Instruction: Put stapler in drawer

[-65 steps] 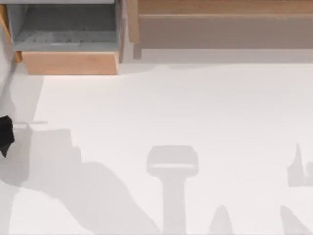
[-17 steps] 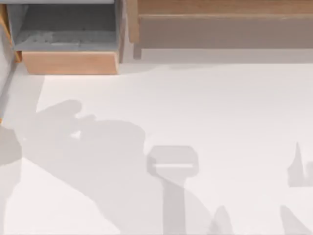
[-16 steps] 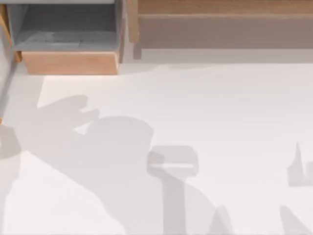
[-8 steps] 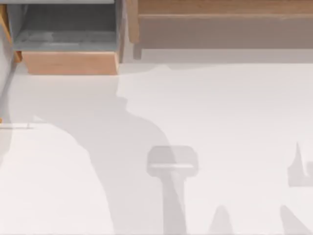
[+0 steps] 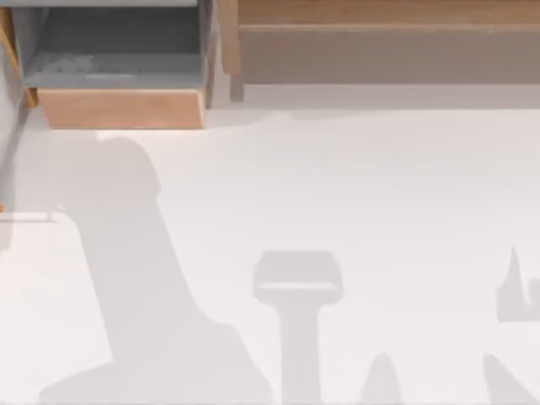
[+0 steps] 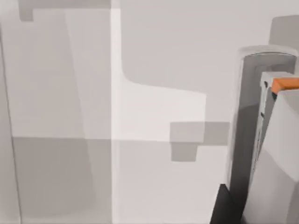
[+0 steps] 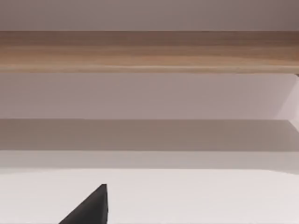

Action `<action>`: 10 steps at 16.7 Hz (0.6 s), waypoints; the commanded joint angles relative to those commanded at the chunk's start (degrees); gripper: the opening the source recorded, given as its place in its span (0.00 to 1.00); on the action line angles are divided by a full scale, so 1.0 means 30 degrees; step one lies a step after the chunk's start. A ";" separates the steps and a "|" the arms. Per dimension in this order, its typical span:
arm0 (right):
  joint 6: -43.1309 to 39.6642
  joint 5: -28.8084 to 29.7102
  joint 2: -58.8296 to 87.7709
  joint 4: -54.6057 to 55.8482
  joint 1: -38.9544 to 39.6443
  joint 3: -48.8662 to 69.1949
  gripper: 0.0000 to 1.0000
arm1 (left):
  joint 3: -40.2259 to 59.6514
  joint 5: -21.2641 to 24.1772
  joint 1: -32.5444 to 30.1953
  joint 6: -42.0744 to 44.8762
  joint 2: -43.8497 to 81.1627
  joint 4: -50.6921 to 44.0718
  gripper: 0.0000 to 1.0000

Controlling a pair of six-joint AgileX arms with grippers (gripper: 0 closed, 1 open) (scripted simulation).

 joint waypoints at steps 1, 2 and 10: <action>0.0000 0.0000 0.0000 0.0000 0.0000 0.0000 1.00 | 0.0358 -0.0002 0.0032 0.0243 0.0526 -0.0434 0.00; 0.0000 0.0000 0.0000 0.0000 0.0000 0.0000 1.00 | 0.0629 -0.0006 0.0066 0.0427 0.0900 -0.0788 0.00; 0.0000 0.0000 0.0000 0.0000 0.0000 0.0000 1.00 | 0.0668 -0.0031 0.0100 0.0582 0.1173 -0.0919 0.00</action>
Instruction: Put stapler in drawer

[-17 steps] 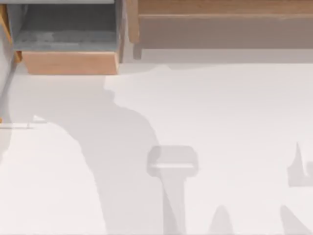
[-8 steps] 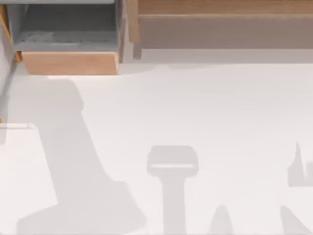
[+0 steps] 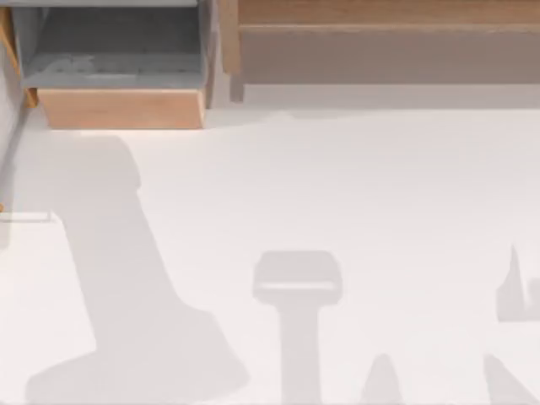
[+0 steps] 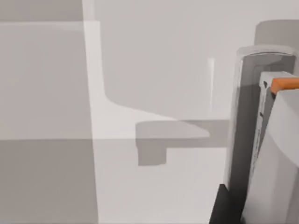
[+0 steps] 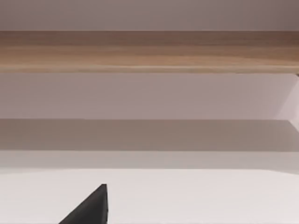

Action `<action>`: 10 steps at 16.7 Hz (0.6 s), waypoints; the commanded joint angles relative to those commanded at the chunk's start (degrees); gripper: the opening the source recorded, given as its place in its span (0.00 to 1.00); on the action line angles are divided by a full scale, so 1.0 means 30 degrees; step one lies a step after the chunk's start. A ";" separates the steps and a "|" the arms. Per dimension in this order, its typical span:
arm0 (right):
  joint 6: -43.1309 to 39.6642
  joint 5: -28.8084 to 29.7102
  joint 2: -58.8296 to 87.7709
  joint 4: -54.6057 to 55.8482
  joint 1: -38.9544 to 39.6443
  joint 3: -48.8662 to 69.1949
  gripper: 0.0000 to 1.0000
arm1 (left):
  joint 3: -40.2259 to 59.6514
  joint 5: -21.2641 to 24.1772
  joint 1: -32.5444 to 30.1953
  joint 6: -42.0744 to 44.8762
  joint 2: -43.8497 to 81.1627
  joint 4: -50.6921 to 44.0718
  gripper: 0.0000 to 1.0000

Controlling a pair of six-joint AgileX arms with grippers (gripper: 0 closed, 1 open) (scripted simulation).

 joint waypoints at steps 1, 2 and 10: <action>0.0000 0.0000 0.0000 0.0000 0.0000 0.0000 1.00 | -0.0139 0.0002 -0.0003 0.0001 -0.0041 0.0102 0.00; 0.0000 0.0000 0.0000 0.0000 0.0000 0.0000 1.00 | -0.0274 0.0003 -0.0005 0.0000 -0.0082 0.0200 0.00; 0.0000 0.0000 0.0000 0.0000 0.0000 0.0000 1.00 | -0.1359 0.0015 -0.0022 -0.0003 -0.0402 0.0992 0.00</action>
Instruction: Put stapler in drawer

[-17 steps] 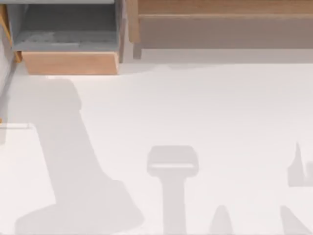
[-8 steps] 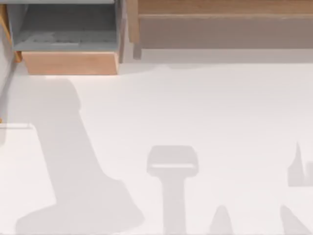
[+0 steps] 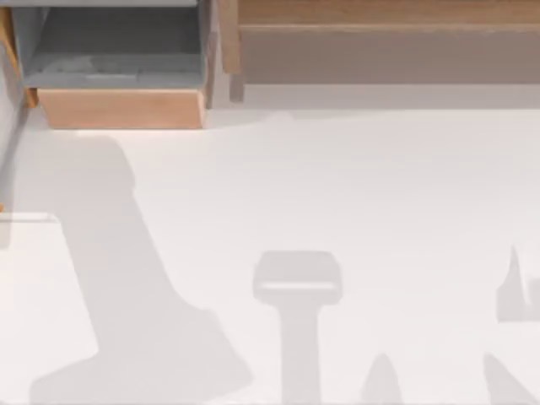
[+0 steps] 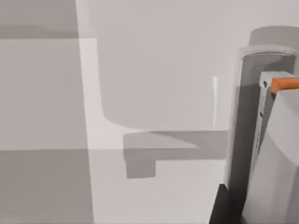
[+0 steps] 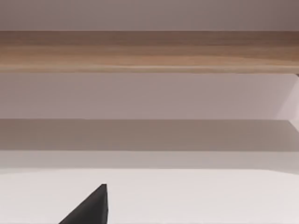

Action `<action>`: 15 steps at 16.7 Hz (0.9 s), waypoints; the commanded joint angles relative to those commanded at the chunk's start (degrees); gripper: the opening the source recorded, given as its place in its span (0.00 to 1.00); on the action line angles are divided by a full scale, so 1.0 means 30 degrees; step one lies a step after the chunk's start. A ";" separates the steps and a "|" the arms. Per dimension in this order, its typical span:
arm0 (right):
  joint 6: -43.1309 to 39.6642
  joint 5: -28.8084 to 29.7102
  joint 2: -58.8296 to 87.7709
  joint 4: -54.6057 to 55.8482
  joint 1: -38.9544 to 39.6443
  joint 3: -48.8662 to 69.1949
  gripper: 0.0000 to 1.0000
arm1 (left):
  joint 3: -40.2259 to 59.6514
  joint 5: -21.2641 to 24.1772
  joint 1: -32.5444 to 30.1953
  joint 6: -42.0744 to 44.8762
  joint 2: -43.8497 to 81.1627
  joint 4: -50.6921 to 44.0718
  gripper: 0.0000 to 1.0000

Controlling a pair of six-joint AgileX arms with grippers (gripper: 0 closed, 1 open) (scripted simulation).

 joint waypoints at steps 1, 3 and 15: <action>0.0000 0.0000 0.0000 0.0000 0.0000 0.0000 1.00 | -0.0021 0.0000 0.0000 0.0000 -0.0004 0.0017 0.00; 0.0000 0.0000 0.0000 0.0000 0.0000 0.0000 1.00 | -0.0021 0.0000 0.0000 0.0000 -0.0004 0.0017 0.00; 0.0000 0.0000 0.0000 0.0000 0.0000 0.0000 1.00 | -0.0021 0.0000 0.0000 0.0000 -0.0004 0.0017 0.83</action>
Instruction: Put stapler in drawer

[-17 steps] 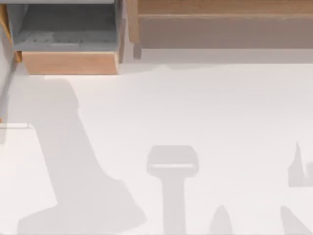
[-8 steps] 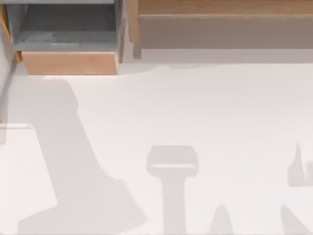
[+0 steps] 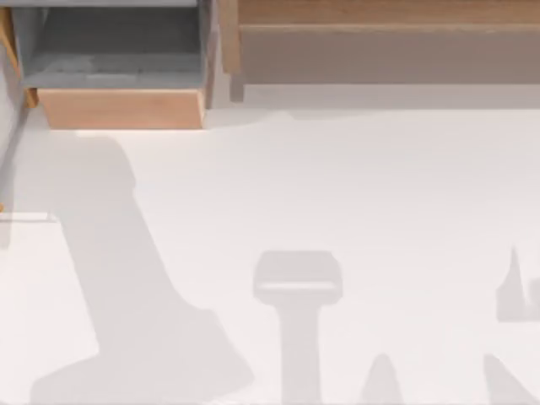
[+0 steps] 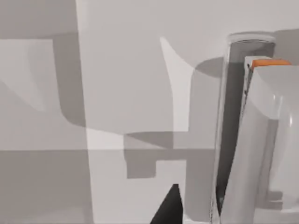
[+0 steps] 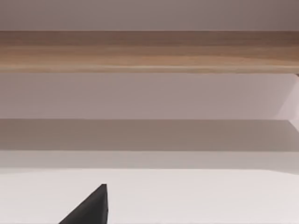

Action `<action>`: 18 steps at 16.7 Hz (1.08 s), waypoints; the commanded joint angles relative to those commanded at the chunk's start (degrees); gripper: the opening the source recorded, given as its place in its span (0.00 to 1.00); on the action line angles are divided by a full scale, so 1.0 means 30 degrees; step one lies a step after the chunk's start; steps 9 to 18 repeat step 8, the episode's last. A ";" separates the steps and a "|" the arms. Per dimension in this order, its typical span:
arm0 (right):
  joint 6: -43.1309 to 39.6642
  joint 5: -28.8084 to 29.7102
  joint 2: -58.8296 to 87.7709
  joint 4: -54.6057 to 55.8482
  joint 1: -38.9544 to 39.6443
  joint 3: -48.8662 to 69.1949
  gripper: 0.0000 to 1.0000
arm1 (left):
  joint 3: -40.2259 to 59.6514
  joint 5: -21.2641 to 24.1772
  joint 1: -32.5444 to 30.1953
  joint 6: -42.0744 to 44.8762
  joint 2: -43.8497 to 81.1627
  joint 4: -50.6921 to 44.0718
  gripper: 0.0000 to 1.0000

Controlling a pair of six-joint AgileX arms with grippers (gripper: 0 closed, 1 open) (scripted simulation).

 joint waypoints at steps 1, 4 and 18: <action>0.0000 0.0000 0.0000 0.0000 0.0000 0.0000 1.00 | 0.0000 0.0000 0.0000 0.0000 0.0000 0.0000 0.90; 0.0000 0.0000 0.0000 0.0000 0.0000 0.0000 1.00 | 0.0000 0.0000 0.0000 0.0000 0.0000 0.0000 1.00; 0.0000 0.0000 0.0000 0.0000 0.0000 0.0000 1.00 | 0.0000 0.0000 0.0000 0.0000 0.0000 0.0000 1.00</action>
